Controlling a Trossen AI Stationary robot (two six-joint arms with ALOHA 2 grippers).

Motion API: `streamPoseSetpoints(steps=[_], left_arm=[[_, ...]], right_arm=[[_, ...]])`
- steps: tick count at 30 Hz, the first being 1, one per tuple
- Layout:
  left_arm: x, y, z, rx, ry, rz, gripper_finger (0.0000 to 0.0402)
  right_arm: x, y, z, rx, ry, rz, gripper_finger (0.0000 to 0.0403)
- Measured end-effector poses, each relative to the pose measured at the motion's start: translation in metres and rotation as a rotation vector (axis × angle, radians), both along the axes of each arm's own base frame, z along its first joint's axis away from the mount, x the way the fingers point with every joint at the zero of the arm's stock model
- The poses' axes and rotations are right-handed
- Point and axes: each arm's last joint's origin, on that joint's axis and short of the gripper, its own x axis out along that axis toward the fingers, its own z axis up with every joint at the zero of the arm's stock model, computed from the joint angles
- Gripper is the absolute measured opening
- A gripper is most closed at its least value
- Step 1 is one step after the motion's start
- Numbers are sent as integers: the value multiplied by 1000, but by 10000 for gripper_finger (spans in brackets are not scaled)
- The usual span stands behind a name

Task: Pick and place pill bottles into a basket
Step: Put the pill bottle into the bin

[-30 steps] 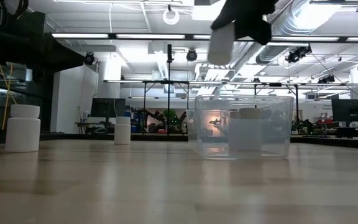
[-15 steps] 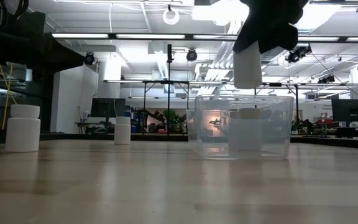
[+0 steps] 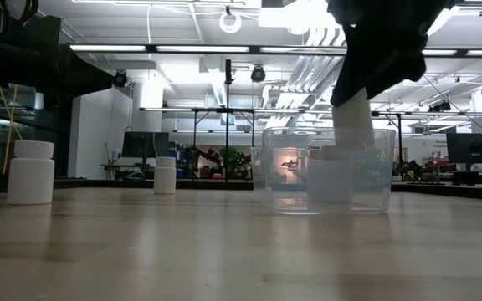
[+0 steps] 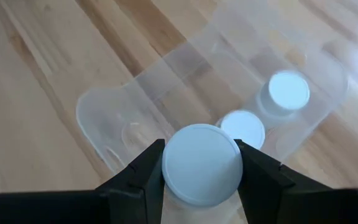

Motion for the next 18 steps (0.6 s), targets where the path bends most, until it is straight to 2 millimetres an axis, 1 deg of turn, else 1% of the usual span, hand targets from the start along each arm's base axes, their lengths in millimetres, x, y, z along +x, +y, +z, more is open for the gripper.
streamPoseSetpoints(steps=[8, 10, 14, 18], left_arm=[[0, 0, 0, 0, 0, 0, 124], [0, 0, 0, 0, 0, 0, 124], [0, 0, 0, 0, 0, 0, 124], [0, 0, 0, -1, 0, 0, 124]], right_arm=[[2, 2, 0, -3, -59, -48, 148], [1, 2, -7, 11, -82, -73, 148], [-5, 3, -29, 52, -139, -121, 148], [-8, 3, -36, 55, -147, -117, 148]])
